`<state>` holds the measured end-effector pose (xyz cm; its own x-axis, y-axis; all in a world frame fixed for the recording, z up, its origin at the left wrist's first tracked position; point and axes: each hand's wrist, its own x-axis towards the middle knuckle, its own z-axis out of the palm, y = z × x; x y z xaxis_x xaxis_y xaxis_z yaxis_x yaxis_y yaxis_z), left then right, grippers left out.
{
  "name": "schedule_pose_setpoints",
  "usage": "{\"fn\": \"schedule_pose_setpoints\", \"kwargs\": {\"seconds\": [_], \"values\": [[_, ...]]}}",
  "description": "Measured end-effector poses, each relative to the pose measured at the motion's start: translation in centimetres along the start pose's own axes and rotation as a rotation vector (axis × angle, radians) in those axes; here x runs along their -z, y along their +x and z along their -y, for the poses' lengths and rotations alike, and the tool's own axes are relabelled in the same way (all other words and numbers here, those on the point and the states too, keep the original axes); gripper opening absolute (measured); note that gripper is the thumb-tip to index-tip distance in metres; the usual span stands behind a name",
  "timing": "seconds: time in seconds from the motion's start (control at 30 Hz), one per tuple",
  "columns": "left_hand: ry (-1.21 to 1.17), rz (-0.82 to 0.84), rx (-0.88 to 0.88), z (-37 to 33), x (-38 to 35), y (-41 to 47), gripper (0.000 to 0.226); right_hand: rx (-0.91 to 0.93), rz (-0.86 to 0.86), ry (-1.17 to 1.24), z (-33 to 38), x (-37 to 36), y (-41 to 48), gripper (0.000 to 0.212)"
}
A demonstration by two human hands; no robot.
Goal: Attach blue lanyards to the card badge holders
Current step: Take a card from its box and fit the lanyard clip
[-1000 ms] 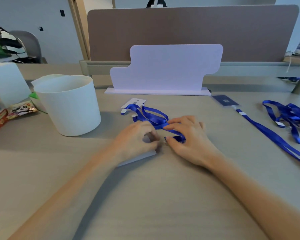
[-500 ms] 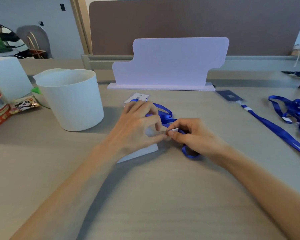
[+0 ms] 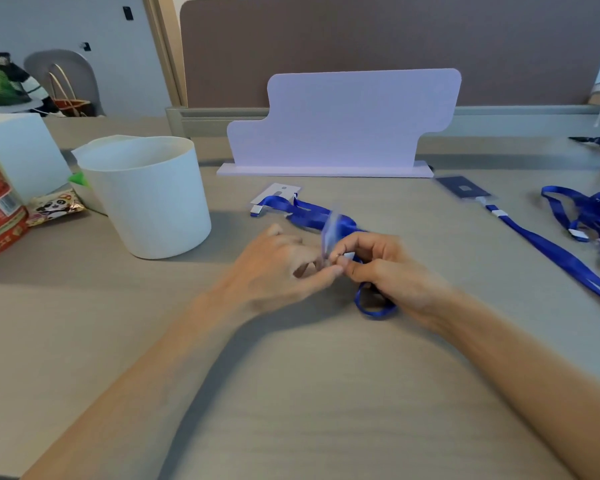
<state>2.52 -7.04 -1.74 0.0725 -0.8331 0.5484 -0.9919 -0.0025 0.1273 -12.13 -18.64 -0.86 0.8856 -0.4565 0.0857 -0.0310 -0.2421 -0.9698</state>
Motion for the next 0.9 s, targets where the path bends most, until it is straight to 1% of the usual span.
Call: {"fn": "schedule_pose_setpoints", "kwargs": {"seconds": [0.07, 0.13, 0.23, 0.33, 0.5, 0.57, 0.73, 0.9], "values": [[0.006, -0.012, 0.026, -0.1, -0.1, -0.1, 0.046, 0.008, -0.002, -0.004, 0.1, 0.0, -0.1, 0.021], [-0.021, -0.101, 0.047, 0.0, 0.1, -0.1, 0.039, -0.002, -0.036, -0.004, 0.2, 0.1, -0.1, 0.019], [-0.023, -0.234, 0.041, 0.1, 0.3, -0.1, 0.044, -0.037, -0.081, -0.007, 0.2, 0.1, 0.0, 0.016], [0.033, -0.309, -0.004, 0.3, 0.2, -0.1, 0.044, -0.06, -0.116, 0.019, 0.2, 0.1, 0.1, 0.013], [0.087, -0.319, -0.05, 0.2, 0.1, 0.0, 0.036, -0.066, -0.128, 0.031, 0.6, -0.1, -0.2, 0.012], [0.13, -0.295, -0.068, 0.3, 0.0, 0.0, 0.032, -0.054, -0.138, 0.028, 0.7, -0.2, -0.3, 0.013], [0.196, -0.22, -0.031, 0.2, -0.3, 0.0, 0.027, -0.008, -0.167, 0.024, 0.7, -0.6, -0.4, 0.013], [0.257, -0.268, -0.042, -0.5, -0.1, 0.3, 0.019, 0.02, -0.187, 0.002, 0.7, -0.9, -0.3, 0.013]]}}
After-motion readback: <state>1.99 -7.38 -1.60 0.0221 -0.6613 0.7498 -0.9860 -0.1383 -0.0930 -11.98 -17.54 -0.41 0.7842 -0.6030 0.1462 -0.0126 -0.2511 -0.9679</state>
